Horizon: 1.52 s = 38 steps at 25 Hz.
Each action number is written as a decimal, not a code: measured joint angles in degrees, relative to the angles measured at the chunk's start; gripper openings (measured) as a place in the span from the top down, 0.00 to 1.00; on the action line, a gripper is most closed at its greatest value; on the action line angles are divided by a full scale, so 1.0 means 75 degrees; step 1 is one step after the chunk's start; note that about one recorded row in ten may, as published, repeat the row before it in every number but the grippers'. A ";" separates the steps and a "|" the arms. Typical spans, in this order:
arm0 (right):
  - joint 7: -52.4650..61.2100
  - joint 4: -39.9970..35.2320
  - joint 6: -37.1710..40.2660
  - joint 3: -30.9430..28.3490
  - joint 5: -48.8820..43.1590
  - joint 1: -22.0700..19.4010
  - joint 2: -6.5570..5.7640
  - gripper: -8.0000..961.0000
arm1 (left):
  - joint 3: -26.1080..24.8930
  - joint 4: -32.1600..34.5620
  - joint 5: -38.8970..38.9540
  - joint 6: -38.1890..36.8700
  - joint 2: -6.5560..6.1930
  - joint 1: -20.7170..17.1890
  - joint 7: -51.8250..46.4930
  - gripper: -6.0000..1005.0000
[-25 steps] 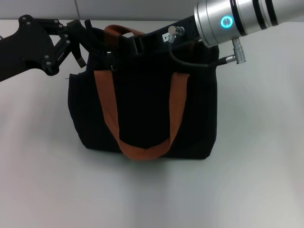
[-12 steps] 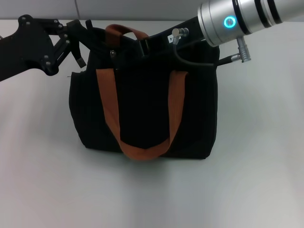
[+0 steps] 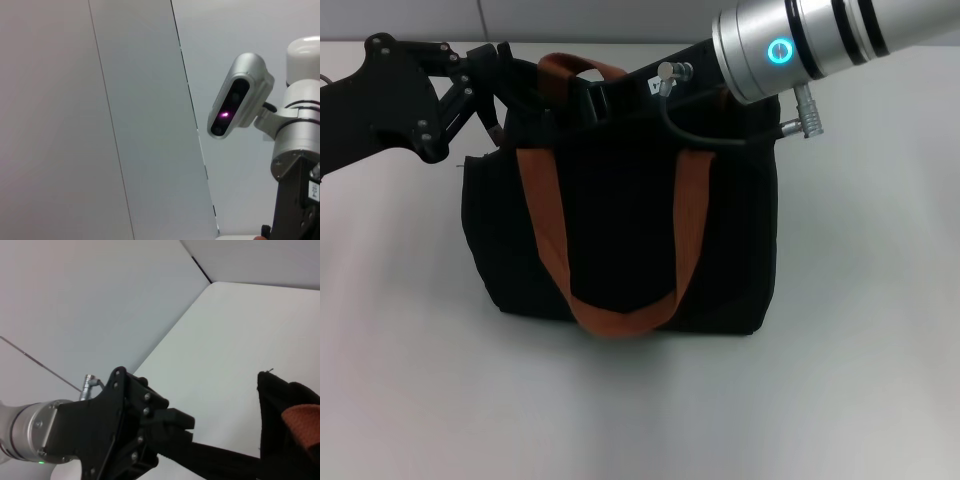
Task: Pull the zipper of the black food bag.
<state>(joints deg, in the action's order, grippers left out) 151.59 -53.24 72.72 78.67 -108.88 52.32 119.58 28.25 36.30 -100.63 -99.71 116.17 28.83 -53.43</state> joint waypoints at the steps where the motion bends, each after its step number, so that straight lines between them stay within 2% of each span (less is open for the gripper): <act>1: -0.0001 0.0068 -0.0041 0.0023 0.0009 0.0023 0.0002 0.69 | -0.0010 0.0000 0.0000 -0.0020 0.0001 -0.0003 0.0000 0.95; 20: 0.0065 0.0078 -0.0301 0.0113 -0.0028 0.0052 -0.0008 0.69 | -0.0028 0.0013 0.0002 -0.0089 0.0003 -0.0069 -0.0001 0.95; 31: 0.0149 -0.0132 -0.0439 0.0292 -0.0151 -0.0005 0.0004 0.99 | -0.0036 0.0012 0.0002 -0.0129 0.0001 -0.0096 -0.0001 0.95; 38: 0.0863 -0.1338 -0.0279 0.0333 -0.1079 -0.0482 0.0008 0.99 | -0.0040 0.0011 0.0001 -0.0129 -0.0008 -0.0119 -0.0001 0.95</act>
<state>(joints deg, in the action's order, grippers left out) 158.05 -63.27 70.63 81.17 -116.97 48.70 119.64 27.95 36.38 -100.63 -100.67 116.11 27.94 -53.44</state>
